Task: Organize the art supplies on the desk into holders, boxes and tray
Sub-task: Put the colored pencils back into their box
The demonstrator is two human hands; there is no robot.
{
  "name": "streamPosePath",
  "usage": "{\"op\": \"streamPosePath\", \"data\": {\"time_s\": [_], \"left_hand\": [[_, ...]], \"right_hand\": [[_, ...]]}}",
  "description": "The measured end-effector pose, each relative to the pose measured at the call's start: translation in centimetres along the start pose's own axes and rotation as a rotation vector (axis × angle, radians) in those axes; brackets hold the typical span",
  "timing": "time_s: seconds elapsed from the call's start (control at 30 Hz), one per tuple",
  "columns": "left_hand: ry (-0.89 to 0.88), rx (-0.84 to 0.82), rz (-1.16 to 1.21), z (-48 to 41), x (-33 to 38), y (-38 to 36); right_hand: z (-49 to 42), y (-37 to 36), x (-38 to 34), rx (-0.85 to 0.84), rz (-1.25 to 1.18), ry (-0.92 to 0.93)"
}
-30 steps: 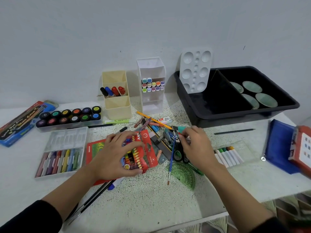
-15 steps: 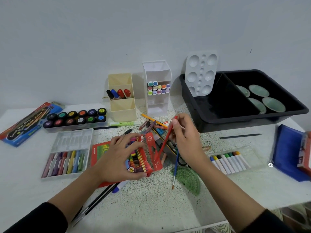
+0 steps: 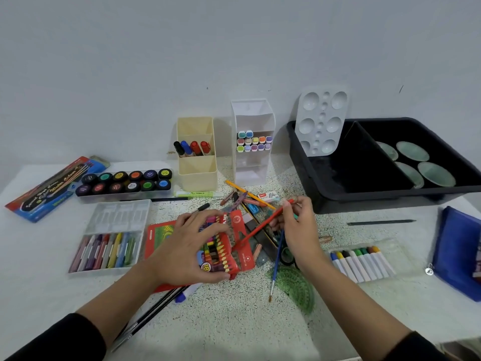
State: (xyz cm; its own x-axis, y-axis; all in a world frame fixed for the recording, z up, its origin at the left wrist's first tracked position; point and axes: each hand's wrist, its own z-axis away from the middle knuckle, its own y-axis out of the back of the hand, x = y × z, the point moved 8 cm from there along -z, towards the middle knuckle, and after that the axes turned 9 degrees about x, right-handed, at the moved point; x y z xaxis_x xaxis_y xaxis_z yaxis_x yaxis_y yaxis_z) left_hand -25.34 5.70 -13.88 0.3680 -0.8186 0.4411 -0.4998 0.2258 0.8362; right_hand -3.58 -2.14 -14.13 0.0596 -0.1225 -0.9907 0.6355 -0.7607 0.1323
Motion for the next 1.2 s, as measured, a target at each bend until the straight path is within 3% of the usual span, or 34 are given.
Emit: {"op": "streamPosePath", "data": {"time_s": [0.4,0.53,0.63,0.83,0.97,1.2], "left_hand": [[0.013,-0.01,0.007,0.0,-0.2,-0.1],[-0.002,-0.046,0.003,-0.2,-0.2,-0.5],[-0.005,-0.078,-0.003,-0.3,-0.3,-1.0],[-0.021,-0.083,0.001,-0.2,-0.3,-1.2],[-0.024,-0.067,-0.012,-0.2,-0.6,-1.1],[-0.024,-0.052,-0.045,-0.2,-0.6,-1.1]], "right_hand": [[0.4,0.3,0.9,-0.239,-0.188,-0.307],[1.1,0.0,1.9,-0.331,-0.113,-0.364],[2.4,-1.7,1.9,-0.439,0.133,-0.217],[3.5,-5.5,-0.1,-0.499,0.649,0.332],[4.4,-6.6,-0.9,-0.556,0.716,0.504],[4.3,-5.5,-1.1,-0.537,0.805,0.627]]}}
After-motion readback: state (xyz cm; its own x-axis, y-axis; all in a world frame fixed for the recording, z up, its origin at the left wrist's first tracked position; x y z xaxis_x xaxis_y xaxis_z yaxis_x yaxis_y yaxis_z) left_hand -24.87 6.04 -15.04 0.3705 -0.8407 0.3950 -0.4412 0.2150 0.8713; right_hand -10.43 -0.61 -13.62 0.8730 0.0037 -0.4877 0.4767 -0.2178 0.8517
